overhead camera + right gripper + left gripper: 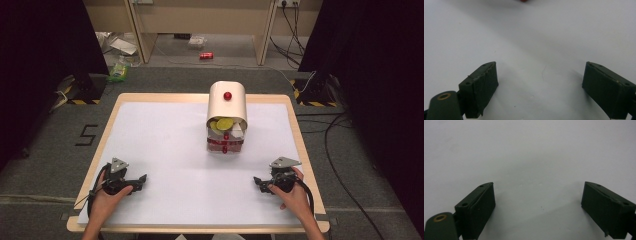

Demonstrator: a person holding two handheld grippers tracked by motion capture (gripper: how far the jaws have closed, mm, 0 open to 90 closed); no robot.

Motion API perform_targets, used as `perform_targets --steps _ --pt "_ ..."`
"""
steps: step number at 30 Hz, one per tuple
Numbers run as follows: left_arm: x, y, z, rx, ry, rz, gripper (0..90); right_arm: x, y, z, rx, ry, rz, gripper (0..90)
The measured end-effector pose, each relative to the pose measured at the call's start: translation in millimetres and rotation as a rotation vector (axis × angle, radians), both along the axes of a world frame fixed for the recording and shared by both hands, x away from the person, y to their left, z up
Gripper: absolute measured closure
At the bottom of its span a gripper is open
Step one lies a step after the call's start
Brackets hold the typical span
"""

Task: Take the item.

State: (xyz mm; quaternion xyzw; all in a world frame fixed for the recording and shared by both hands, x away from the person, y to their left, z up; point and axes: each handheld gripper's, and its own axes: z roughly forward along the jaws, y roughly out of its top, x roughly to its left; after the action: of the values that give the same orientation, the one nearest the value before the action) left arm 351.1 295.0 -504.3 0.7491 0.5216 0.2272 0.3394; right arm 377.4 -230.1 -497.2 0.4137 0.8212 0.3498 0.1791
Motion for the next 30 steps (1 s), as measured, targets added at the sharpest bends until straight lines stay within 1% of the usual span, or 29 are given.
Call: perform_targets --steps 3,4,7,11,12,13,15,16,17,18,21,22,25,26,27,28,30 --pt "0.0 0.0 0.0 0.0 0.0 0.0 11.1 0.1 -0.3 0.4 0.006 0.002 -0.002 14.5" --pt "0.0 0.0 0.0 0.0 0.0 0.0 11.1 0.1 -0.5 0.8 0.008 -0.002 -0.004 16.0" --pt "0.0 0.0 0.0 -0.001 0.0 0.0 11.1 0.8 -1.0 1.7 0.016 -0.013 -0.001 15.9" --pt "0.0 0.0 0.0 -0.001 0.0 0.0 11.1 -1.5 2.2 11.6 0.038 -0.067 0.006 16.0" --pt "0.0 0.0 0.0 -0.001 0.0 0.0 11.1 -1.5 2.2 11.6 0.038 -0.067 0.006 16.0" --pt "0.0 0.0 0.0 0.0 0.0 0.0 11.1 -3.5 5.3 17.0 0.048 -0.088 0.011 16.3" --pt "0.0 0.1 0.0 -0.001 0.0 0.0 11.0 -4.4 7.2 19.3 0.053 -0.095 0.014 16.9" --pt "0.0 0.0 0.0 -0.001 0.0 0.0 11.1 -6.1 12.2 24.3 0.062 -0.108 0.028 17.0" --pt "0.0 0.0 0.0 -0.001 0.0 0.0 11.1 -6.1 12.2 24.3 0.062 -0.108 0.028 17.0" --pt "0.0 0.0 0.0 -0.001 0.0 0.0 11.1 -7.7 16.8 28.5 0.068 -0.117 0.043 17.3" --pt "0.1 0.1 0.0 -0.001 0.0 0.0 11.1 -11.3 24.8 37.2 0.069 -0.132 0.072 17.9" --pt "0.1 0.1 0.0 -0.001 0.0 0.0 11.1 -11.3 24.8 37.2 0.069 -0.132 0.072 17.9" --pt "0.1 0.1 -0.1 -0.002 0.0 0.0 11.1 -14.7 33.1 49.5 0.078 -0.155 0.095 18.6" --pt "0.0 0.1 0.0 -0.001 0.0 0.0 11.1 -14.7 33.1 49.5 0.078 -0.155 0.095 18.6" --pt "0.0 0.1 0.0 -0.001 0.0 0.0 11.1 -15.9 37.5 54.9 0.085 -0.163 0.107 18.9" --pt "0.0 0.1 0.0 -0.001 0.0 0.0 11.1 -15.9 37.5 54.9 0.085 -0.163 0.107 18.9" --pt "0.0 0.1 0.0 -0.001 0.0 0.0 11.1 -17.2 41.9 60.4 0.089 -0.172 0.122 19.1"
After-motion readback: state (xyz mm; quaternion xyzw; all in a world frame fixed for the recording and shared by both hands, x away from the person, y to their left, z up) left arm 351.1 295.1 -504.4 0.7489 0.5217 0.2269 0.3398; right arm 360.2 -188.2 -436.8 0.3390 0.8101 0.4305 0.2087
